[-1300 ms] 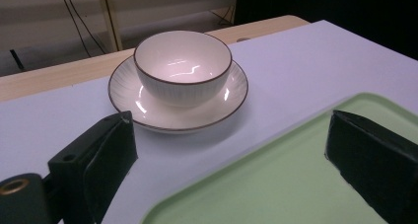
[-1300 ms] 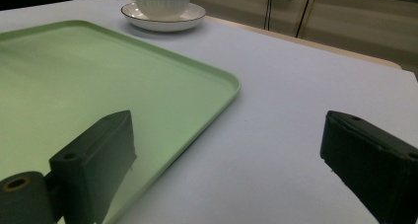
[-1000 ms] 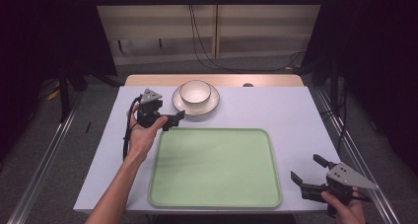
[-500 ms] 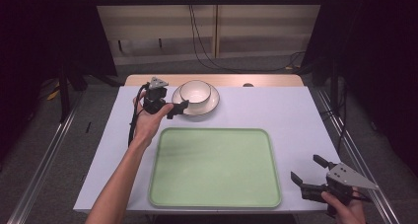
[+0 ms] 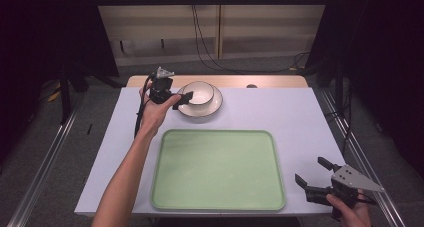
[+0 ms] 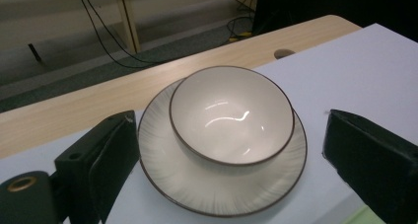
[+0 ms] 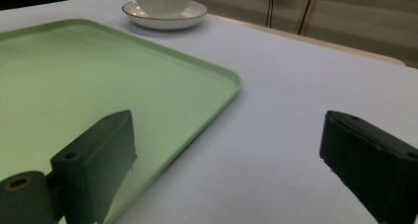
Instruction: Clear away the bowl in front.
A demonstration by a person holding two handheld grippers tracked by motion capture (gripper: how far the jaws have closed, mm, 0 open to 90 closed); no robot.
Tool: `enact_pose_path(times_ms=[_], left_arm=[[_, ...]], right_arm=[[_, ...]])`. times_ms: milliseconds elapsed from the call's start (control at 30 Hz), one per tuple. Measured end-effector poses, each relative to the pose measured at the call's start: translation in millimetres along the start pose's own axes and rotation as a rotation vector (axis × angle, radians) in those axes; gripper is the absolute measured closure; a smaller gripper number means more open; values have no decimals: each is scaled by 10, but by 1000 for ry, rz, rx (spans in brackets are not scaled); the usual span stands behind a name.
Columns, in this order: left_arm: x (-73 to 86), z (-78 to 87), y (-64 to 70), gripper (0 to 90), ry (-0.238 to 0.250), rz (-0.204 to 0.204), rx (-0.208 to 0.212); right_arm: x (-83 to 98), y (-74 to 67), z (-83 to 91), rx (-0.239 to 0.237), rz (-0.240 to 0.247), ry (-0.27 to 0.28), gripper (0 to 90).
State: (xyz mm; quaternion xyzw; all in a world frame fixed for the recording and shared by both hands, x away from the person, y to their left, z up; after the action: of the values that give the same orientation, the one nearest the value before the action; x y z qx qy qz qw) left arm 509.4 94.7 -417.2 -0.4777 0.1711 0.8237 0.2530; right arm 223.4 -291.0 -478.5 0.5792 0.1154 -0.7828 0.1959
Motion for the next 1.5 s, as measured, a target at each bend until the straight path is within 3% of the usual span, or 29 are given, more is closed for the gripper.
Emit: enact_pose_path(times_ms=[233, 333, 467, 633, 800, 900, 933, 967, 1033, 1067, 1167, 1267, 1367, 1500], left_arm=[[-52, -110, -76, 69, -28, -15, -23], [-86, -160, -92, 89, -20, 17, -11], [-87, -209, -135, 85, -61, 16, -21], [-86, -323, -147, 79, -73, 36, -26], [-34, -438, -176, 82, -137, -8, -52], [-40, -503, -162, 152, -141, 27, -49], [-32, -507, -160, 152, -161, 11, -39], [-25, -544, -151, 165, -167, 25, -48], [-9, -567, -153, 176, -194, 38, -23], [-2, -580, -170, 203, -202, 34, -37], [34, -622, -211, 255, -226, 75, -12], [89, -676, -261, 275, -246, 88, -34], [146, -760, -288, 308, -262, 131, -44], [211, -819, -310, 333, -338, 145, -55]], right_arm=[[3, 1, 4, 1, -2, -2, 65], [7, 1, 2, 0, -1, -3, 68], [11, 2, 2, -1, -3, -5, 69], [12, 2, 6, -1, -5, -6, 69], [12, 1, 6, -3, -6, -6, 69], [12, -4, 4, -11, -5, -4, 69], [13, -1, 6, -7, -5, -6, 69], [13, 0, 6, -5, -5, -5, 69], [14, -5, 7, -13, -8, -4, 69], [15, -6, 7, -14, -9, -5, 69], [16, -6, 8, -14, -9, -4, 69], [17, -6, 10, -15, -11, -3, 69], [17, -6, 10, -15, -10, -3, 69], [23, -1, 15, -14, -9, -6, 69]])
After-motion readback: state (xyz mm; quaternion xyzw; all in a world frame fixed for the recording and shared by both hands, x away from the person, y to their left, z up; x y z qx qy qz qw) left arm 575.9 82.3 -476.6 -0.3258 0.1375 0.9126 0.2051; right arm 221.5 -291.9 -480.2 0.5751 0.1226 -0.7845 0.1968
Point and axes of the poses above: each handheld gripper's, and its own axes: z roughly backward along the jaws, x roughly out of its underside, y roughly to its right, the point moved 7 cm from there along -z, roughly forward along the jaws, and after that the axes turned 3 degrees about y, right-handed, at the moved point
